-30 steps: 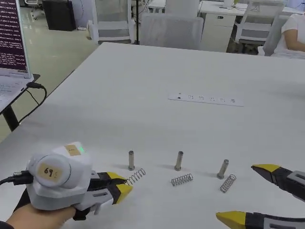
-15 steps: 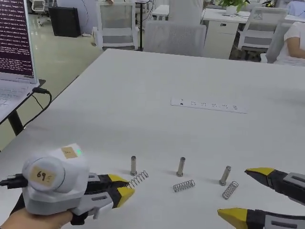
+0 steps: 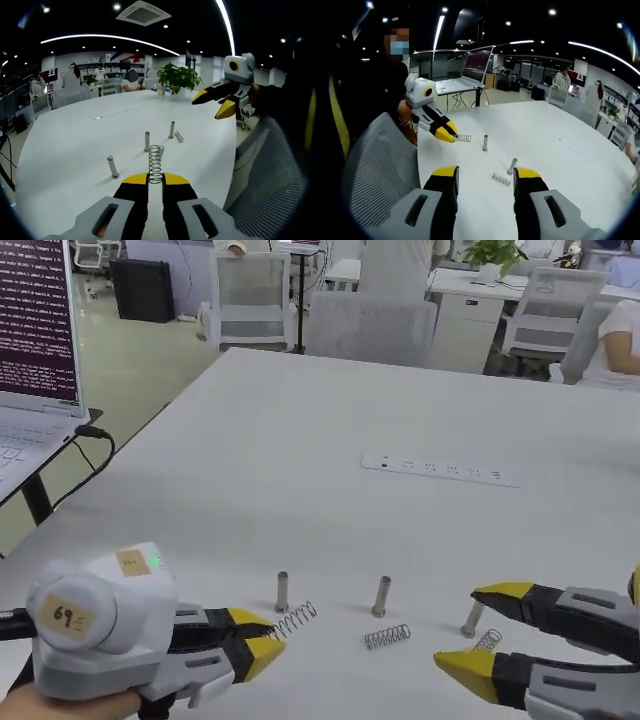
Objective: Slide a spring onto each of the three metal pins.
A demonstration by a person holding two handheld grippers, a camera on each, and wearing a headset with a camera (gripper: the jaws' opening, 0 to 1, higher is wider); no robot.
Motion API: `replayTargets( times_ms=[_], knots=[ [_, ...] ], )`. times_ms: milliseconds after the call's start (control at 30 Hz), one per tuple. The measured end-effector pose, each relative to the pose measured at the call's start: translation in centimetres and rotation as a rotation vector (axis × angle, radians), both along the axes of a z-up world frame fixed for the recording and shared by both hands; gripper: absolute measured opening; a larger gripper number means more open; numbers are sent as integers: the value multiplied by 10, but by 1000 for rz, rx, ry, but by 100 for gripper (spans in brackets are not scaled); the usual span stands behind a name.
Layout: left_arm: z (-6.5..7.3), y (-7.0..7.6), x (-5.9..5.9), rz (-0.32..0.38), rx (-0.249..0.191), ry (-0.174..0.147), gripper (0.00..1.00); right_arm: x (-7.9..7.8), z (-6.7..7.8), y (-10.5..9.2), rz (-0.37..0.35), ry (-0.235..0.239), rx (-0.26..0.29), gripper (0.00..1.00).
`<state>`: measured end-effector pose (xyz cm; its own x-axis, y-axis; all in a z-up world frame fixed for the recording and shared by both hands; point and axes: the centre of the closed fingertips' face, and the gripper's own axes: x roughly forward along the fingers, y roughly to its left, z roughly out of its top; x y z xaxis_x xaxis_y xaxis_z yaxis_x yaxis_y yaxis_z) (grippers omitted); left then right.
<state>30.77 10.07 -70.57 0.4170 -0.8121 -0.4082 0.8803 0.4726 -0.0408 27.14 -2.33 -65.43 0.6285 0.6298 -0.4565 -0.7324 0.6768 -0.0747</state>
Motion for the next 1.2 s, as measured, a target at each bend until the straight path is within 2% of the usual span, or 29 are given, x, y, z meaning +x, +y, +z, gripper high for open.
replayTargets(
  times_ms=[233,400,533,667,900,1200],
  knots=[
    [6,-5,-8,-41,-6,-8,2,2,2,14,56,5,-9,35],
    [12,-8,-14,-65,-19,-16,2,2,6,22,84,9,15,32],
    [17,-11,-20,-90,-24,-23,2,2,5,30,114,11,3,32],
    [22,-15,-26,-113,-35,-29,2,0,8,35,138,14,23,32],
    [29,-18,-31,-140,-46,-44,2,-6,8,46,192,40,30,31],
    [36,-25,-45,-218,-52,-52,2,-12,4,61,269,68,33,30]
  ],
)
